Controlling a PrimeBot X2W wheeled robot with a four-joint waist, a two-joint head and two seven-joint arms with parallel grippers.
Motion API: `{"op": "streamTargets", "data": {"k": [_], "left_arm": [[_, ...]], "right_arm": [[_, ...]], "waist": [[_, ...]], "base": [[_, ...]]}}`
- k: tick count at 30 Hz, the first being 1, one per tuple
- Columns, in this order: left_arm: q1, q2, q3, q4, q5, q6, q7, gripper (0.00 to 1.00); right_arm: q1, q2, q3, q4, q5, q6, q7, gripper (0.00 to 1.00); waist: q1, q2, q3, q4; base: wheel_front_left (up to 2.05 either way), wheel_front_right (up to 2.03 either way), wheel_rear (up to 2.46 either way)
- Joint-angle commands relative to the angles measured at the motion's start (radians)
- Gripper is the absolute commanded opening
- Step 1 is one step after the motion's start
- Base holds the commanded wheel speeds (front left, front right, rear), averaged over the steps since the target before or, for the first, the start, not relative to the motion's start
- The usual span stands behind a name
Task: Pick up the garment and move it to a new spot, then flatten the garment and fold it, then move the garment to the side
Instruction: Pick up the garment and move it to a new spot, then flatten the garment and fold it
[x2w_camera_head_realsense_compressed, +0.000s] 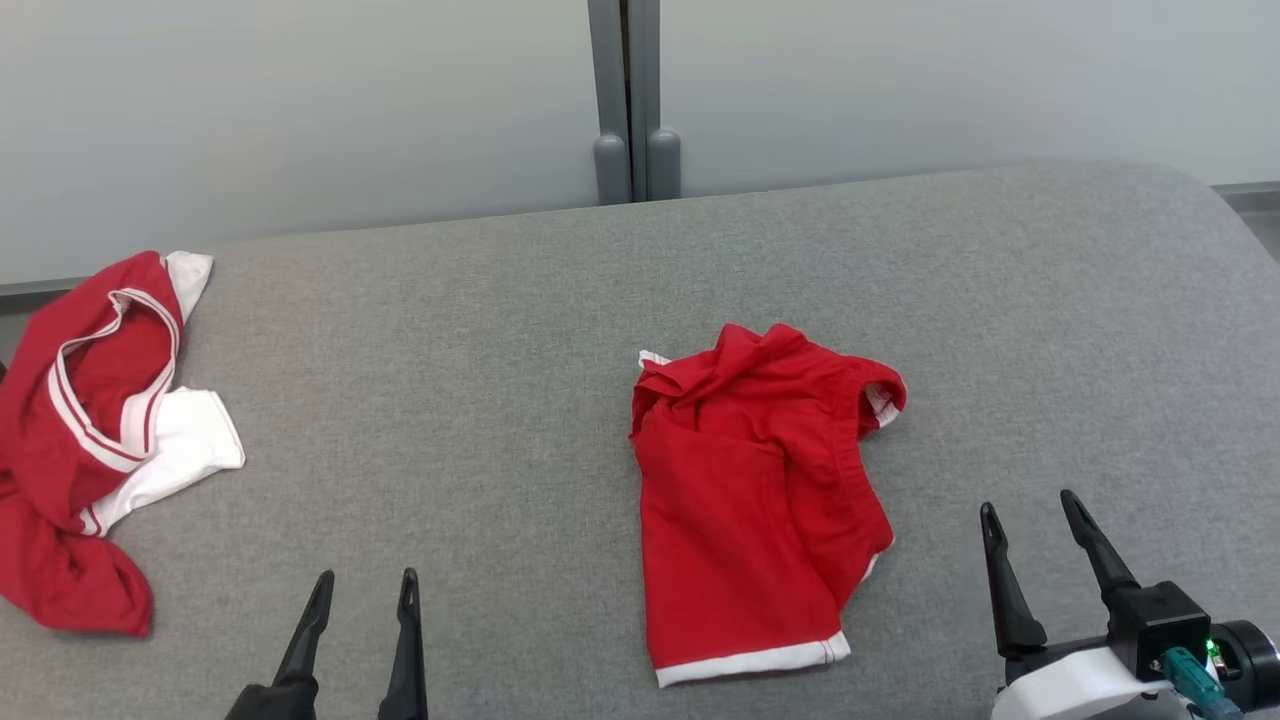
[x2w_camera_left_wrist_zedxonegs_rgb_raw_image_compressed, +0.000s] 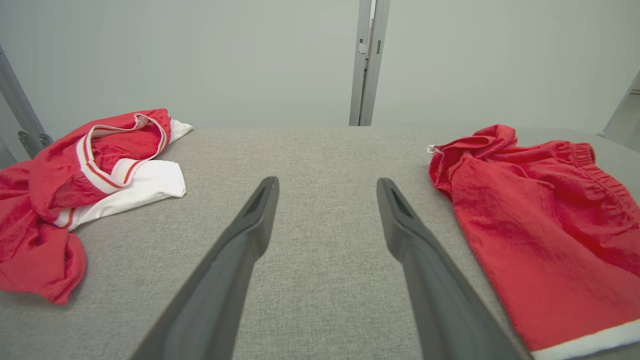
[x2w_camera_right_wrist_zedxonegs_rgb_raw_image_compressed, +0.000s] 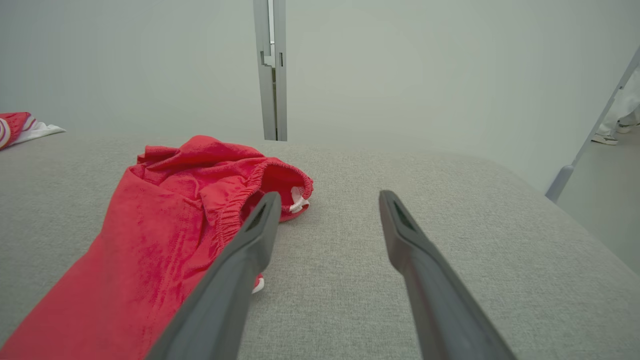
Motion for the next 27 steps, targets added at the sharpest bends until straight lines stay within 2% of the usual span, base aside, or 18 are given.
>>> {"op": "streamTargets", "data": {"k": [1, 11, 18, 27], "left_arm": [[0.027, -0.009, 0.019, -0.003, 0.018, -0.012, 0.0, 1.0], [0.054, -0.043, 0.089, -0.006, 0.068, -0.073, 0.0, 1.0], [0.049, -0.047, 0.106, -0.001, 0.069, -0.087, 0.0, 1.0], [0.005, -0.047, 0.078, -0.015, 0.056, -0.094, 0.0, 1.0]], "right_arm": [[0.018, -0.001, 0.001, 0.008, -0.008, -0.001, -0.003, 1.0], [0.02, -0.001, 0.008, 0.038, -0.001, -0.001, -0.003, 1.0], [0.009, -0.001, 0.019, 0.046, 0.003, -0.001, -0.003, 1.0], [-0.007, -0.001, 0.019, 0.046, 0.008, -0.001, -0.003, 1.0]], "waist": [[0.0001, 0.0, -0.026, 0.028], [0.0001, 0.0, -0.023, 0.041], [0.0001, 0.0, -0.018, 0.028], [0.0001, 0.0, -0.012, -0.003]], "base": [[0.0, 0.0, 0.0], [0.0, 0.0, 0.0], [0.0, 0.0, 0.0], [0.0, 0.0, 0.0]]}}
